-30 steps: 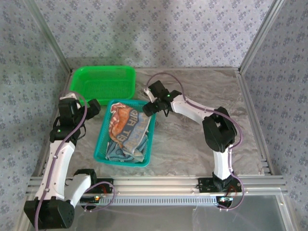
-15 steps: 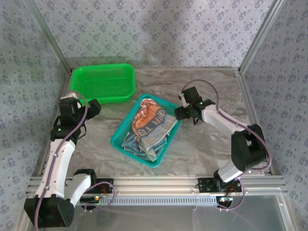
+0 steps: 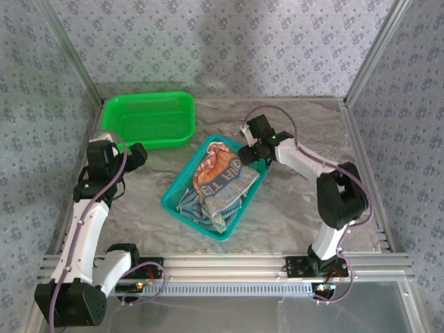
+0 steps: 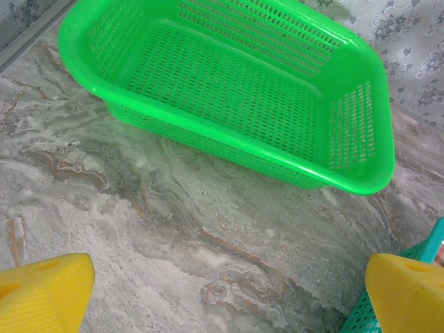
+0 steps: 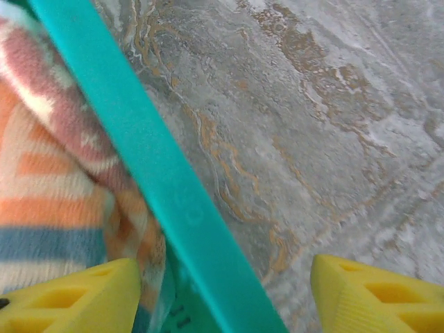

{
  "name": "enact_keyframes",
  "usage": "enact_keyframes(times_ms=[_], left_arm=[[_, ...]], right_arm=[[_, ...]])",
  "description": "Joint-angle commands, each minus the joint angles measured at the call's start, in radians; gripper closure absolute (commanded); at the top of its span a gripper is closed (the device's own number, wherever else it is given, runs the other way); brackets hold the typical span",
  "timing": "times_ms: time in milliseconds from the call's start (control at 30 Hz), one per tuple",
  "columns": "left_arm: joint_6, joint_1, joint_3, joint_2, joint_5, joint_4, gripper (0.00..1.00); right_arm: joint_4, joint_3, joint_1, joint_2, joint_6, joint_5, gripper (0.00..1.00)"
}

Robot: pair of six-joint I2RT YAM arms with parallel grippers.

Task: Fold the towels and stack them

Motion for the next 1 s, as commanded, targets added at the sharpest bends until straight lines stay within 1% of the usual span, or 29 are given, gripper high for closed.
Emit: enact_keyframes(times_ms=[0,100,167,200,333,433,500,600,700,767,800,900,967], left_arm=[[-0.001,-0.008,0.01,-0.03,0.006,-0.025,0.0],[0.005,-0.008,0.01,-0.039,-0.004,-0.036,0.0],[0.01,-0.009,0.012,-0.04,-0.007,-0.039,0.0],[0.011,-0.008,0.012,-0.038,-0.007,-0.038,0.0],[0.016,-0.01,0.016,-0.024,-0.001,-0.021,0.0],[0.019,-0.009,0.018,-0.009,0.002,-0.01,0.0],[0.024,-0.01,0.023,0.002,0.008,-0.007,0.0],[0.034,-0.011,0.029,0.008,0.009,-0.005,0.0],[0.037,-0.011,0.028,0.01,0.01,-0.001,0.0],[0.038,-0.011,0.024,0.013,0.01,0.003,0.0],[0.039,-0.011,0.023,0.015,0.01,0.003,0.0],[0.044,-0.011,0.028,0.025,0.006,-0.003,0.0],[0.045,-0.012,0.034,0.033,0.007,-0.008,0.0]], right_arm=[[-0.032,0.027,-0.027,0.034,-0.013,-0.033,0.42],[-0.012,-0.031,-0.068,-0.012,0.011,-0.02,0.46],[-0.013,-0.071,-0.114,-0.051,0.025,-0.023,0.57],[-0.007,-0.095,-0.139,-0.076,0.032,-0.014,0.58],[0.024,-0.186,-0.229,-0.159,0.036,0.033,0.57],[0.047,-0.221,-0.297,-0.189,0.025,0.094,0.57],[0.059,-0.226,-0.359,-0.192,0.029,0.119,0.58],[0.066,-0.203,-0.452,-0.182,0.042,0.121,0.58],[0.066,-0.16,-0.524,-0.147,0.048,0.126,0.59],[0.062,-0.127,-0.575,-0.102,0.066,0.119,0.61],[0.059,-0.078,-0.599,-0.075,0.074,0.121,0.62],[0.055,-0.002,-0.658,0.006,0.086,0.125,0.61],[0.047,0.039,-0.68,0.044,0.086,0.125,0.61]])
